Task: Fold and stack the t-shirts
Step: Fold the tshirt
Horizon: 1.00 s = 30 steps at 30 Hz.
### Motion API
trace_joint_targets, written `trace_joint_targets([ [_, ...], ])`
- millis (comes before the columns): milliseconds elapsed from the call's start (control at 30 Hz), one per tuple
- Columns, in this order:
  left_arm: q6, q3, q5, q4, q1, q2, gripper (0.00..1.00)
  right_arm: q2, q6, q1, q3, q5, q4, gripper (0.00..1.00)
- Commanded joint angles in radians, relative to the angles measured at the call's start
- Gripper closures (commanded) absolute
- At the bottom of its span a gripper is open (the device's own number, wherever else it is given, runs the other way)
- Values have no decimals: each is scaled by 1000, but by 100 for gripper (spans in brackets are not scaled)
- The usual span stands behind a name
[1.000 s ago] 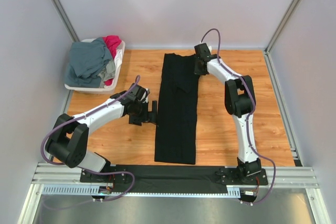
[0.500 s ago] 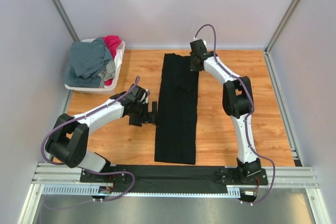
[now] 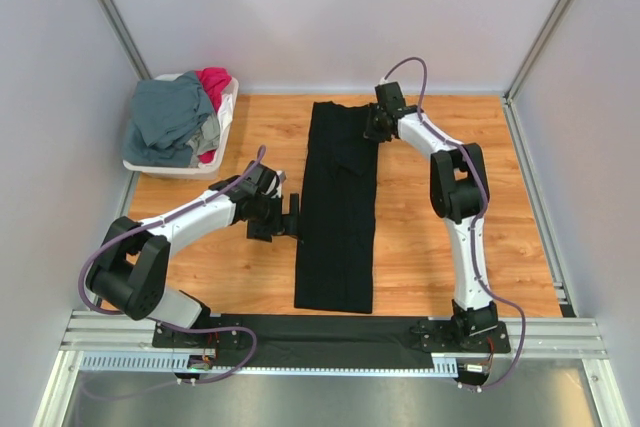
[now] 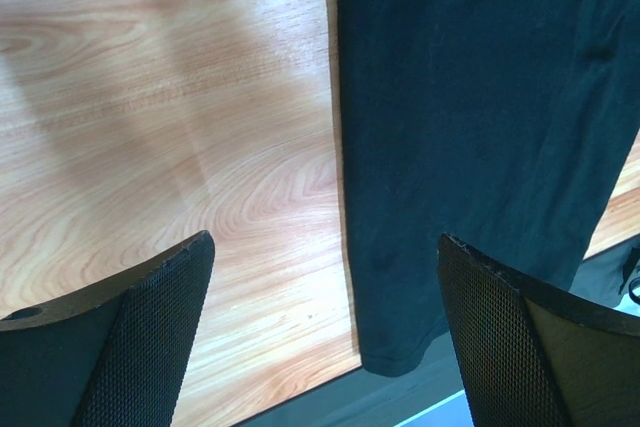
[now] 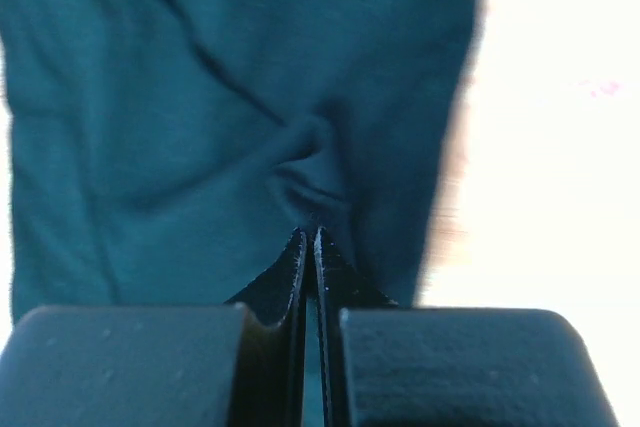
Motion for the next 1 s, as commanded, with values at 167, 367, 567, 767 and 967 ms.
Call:
trace_joint_targets([
  [167,-1,6,24,20,17,4,2,-43,53,-48,-66,-47,53,100],
  [367,0,17,24,17,17,13,2,-72,12,-50,-88,-5,48,72],
  [567,6,32,13,-5,17,7,2,-106,-44,-64,-15,31,-10,68],
  [767,6,32,0,-17,17,-13,2,-172,-57,-64,65,96,-81,77],
  [967,0,32,0,-13,17,-16,2,-209,-53,-50,-3,-91,37,83],
])
